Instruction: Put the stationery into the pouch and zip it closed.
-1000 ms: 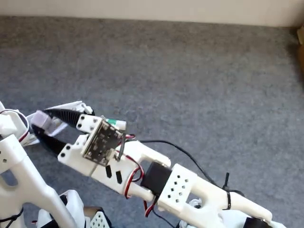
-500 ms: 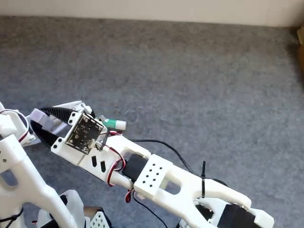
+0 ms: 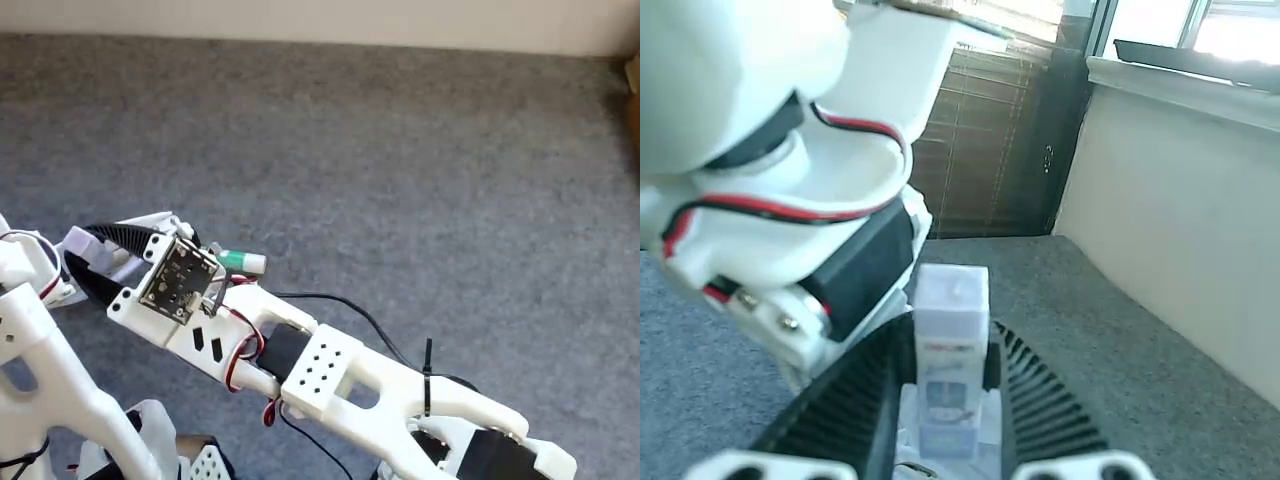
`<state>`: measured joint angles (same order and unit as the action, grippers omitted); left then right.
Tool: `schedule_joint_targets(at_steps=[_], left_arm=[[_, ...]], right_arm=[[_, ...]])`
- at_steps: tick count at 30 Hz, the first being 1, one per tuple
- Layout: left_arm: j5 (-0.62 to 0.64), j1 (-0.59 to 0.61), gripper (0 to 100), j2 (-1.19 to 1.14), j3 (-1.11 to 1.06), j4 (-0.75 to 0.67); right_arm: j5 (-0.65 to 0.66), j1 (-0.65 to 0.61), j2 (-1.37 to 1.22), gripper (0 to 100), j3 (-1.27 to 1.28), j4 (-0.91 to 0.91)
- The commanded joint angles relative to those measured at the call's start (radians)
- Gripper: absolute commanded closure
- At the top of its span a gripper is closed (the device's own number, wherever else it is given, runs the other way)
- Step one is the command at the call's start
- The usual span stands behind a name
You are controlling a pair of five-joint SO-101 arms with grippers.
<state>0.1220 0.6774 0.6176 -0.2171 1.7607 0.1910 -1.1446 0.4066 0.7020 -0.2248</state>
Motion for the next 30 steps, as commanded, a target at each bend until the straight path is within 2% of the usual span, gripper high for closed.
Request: schedule_joint_targets(at_steps=[1, 3, 7, 20, 30], left_arm=[[0.008, -0.022, 99, -0.012, -0.005, 0.003], [0.008, -0.022, 99, -0.012, -0.005, 0.003], [0.008, -0.022, 99, -0.012, -0.005, 0.003], [0.008, -0.022, 99, -0.012, -0.013, 0.003], [0.008, -0.019, 99, -0.012, -0.019, 0.002]], right_arm=[[-0.006, 0.013, 0.019, 84.8, -0.008, -0.019], [-0.006, 0.013, 0.019, 79.9, -0.013, 0.025], [-0.008, 0.013, 0.019, 79.5, -0.016, 0.119], [-0.008, 0.039, 0.077, 79.6, -0.013, 0.137], [-0.008, 0.059, 0.242, 79.6, -0.110, 0.430]])
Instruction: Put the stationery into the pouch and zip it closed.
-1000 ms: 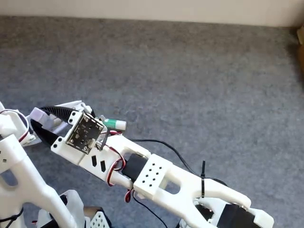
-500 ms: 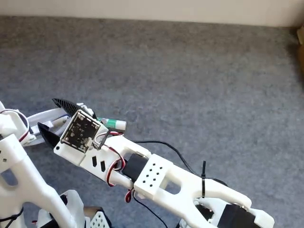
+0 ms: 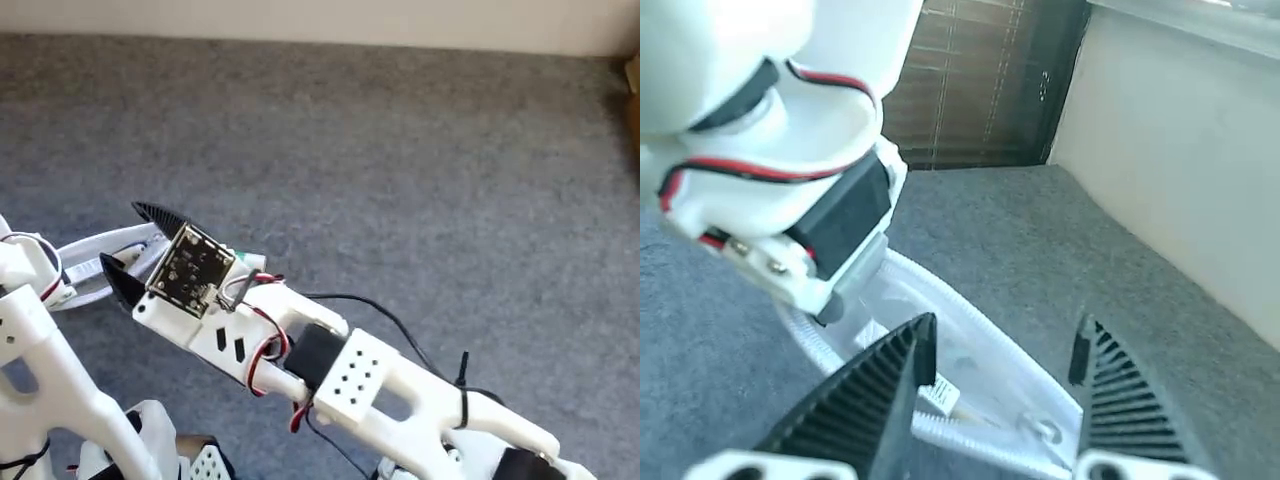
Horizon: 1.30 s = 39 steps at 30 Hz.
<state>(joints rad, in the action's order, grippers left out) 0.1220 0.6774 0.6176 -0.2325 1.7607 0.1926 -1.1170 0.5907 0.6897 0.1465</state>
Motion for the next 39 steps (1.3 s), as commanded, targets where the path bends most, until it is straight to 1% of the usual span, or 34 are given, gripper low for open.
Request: schedule_joint_targets(at_steps=[1, 7, 12, 15, 20, 23, 25, 32, 34, 37, 39], left_arm=[[0.008, -0.007, 99, -0.012, -0.004, 0.002], [0.008, 0.125, 99, -0.012, 0.005, 0.002], [0.008, 0.150, 99, -0.012, 0.012, 0.000], [0.008, 0.203, 99, -0.012, 0.015, 0.000], [0.008, 0.305, 99, -0.012, 0.021, 0.000], [0.008, 0.323, 99, -0.012, 0.016, 0.000], [0.008, 0.337, 99, -0.012, 0.016, 0.000], [0.008, 0.369, 99, -0.012, 0.013, 0.000], [0.008, 0.369, 99, -0.012, 0.013, 0.000], [0.008, 0.369, 99, -0.012, 0.013, 0.000], [0.008, 0.367, 99, -0.012, 0.012, 0.000]], right_arm=[[-0.009, 0.045, 0.058, 79.6, -0.113, 0.087], [-0.009, 0.143, 0.048, 79.6, -0.263, 0.300], [-0.009, 0.186, 0.048, 79.6, -0.351, 0.449], [-0.009, 0.193, 0.047, 79.6, -0.369, 0.490], [-0.009, 0.193, 0.045, 79.6, -0.364, 0.492], [-0.008, 0.194, 0.001, 79.6, -0.369, 0.504], [-0.008, 0.206, -0.048, 79.6, -0.404, 0.558], [-0.008, 0.211, -0.265, 79.6, -0.687, 0.874], [-0.008, 0.209, -0.312, 79.6, -0.746, 0.931], [-0.008, 0.211, -0.371, 79.6, -0.796, 0.970], [-0.005, 0.214, -0.409, 79.6, -0.782, 0.972]])
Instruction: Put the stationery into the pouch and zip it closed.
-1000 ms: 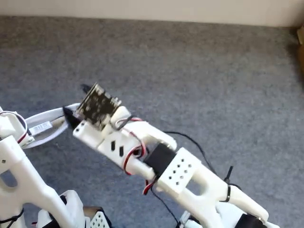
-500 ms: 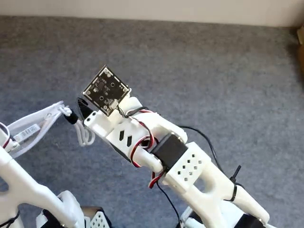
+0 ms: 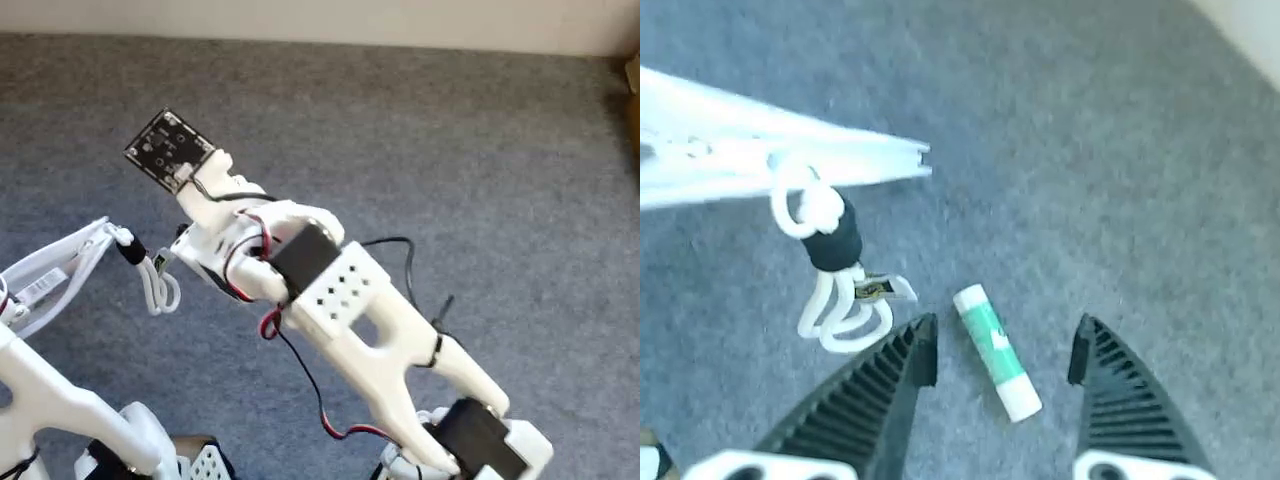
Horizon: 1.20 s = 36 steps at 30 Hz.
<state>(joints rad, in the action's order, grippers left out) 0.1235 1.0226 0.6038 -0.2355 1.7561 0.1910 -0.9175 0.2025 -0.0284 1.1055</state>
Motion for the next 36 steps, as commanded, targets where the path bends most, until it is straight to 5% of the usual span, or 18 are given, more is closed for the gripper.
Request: schedule_joint_targets(at_steps=[1, 36], left_arm=[[0.006, 0.021, 99, 0.002, 0.015, 0.005], [0.006, 0.064, 99, 0.002, 0.012, 0.005]], right_arm=[[-0.002, 0.015, -0.042, 79.6, -0.054, 0.010], [0.000, 0.050, -0.564, 79.3, -0.047, -0.104]])
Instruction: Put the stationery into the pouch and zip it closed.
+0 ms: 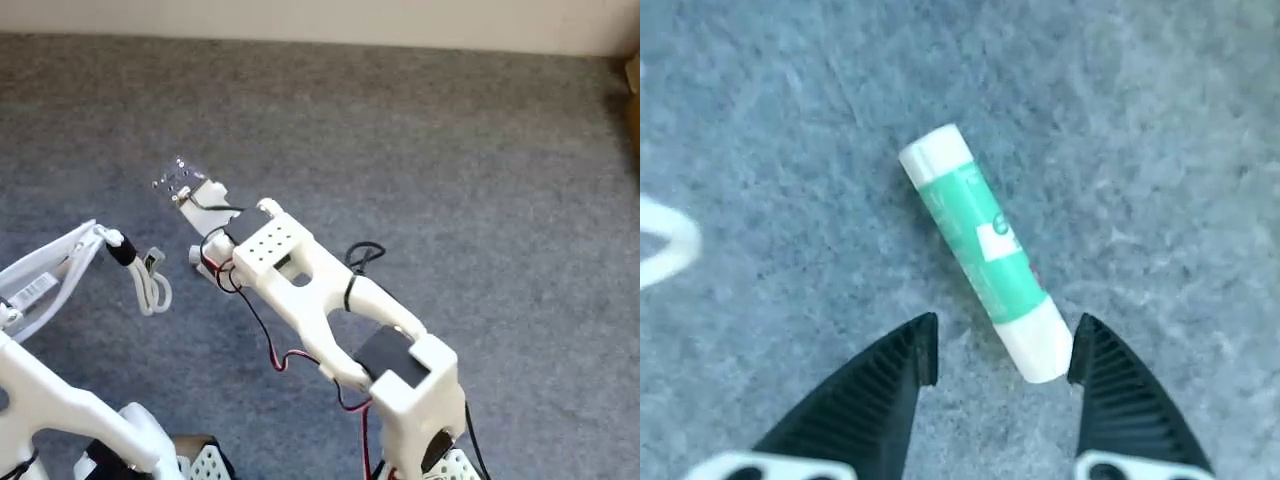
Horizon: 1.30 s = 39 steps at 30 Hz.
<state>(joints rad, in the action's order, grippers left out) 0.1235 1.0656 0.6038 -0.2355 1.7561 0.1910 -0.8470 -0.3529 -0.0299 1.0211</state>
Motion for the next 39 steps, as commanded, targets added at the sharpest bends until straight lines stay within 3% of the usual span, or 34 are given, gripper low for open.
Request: schedule_joint_targets(at_steps=[1, 13, 24, 35, 39], left_arm=[[0.006, 0.019, 99, 0.002, 0.012, 0.005], [0.006, 0.016, 99, 0.002, -0.001, 0.005], [0.006, 0.016, 99, 0.002, -0.001, 0.005], [0.006, 0.018, 99, 0.002, -0.001, 0.005], [0.006, 0.016, 99, 0.002, -0.001, 0.005]], right_arm=[[0.000, -0.022, -0.025, 79.3, -0.047, -0.019], [0.000, -0.021, -0.059, 79.3, -0.048, -0.071], [-0.006, -0.008, -0.081, 79.4, -0.042, -0.257], [-0.006, -0.005, -0.252, 79.7, -0.150, -0.252], [-0.003, -0.005, -0.252, 87.6, -0.150, -0.252]])
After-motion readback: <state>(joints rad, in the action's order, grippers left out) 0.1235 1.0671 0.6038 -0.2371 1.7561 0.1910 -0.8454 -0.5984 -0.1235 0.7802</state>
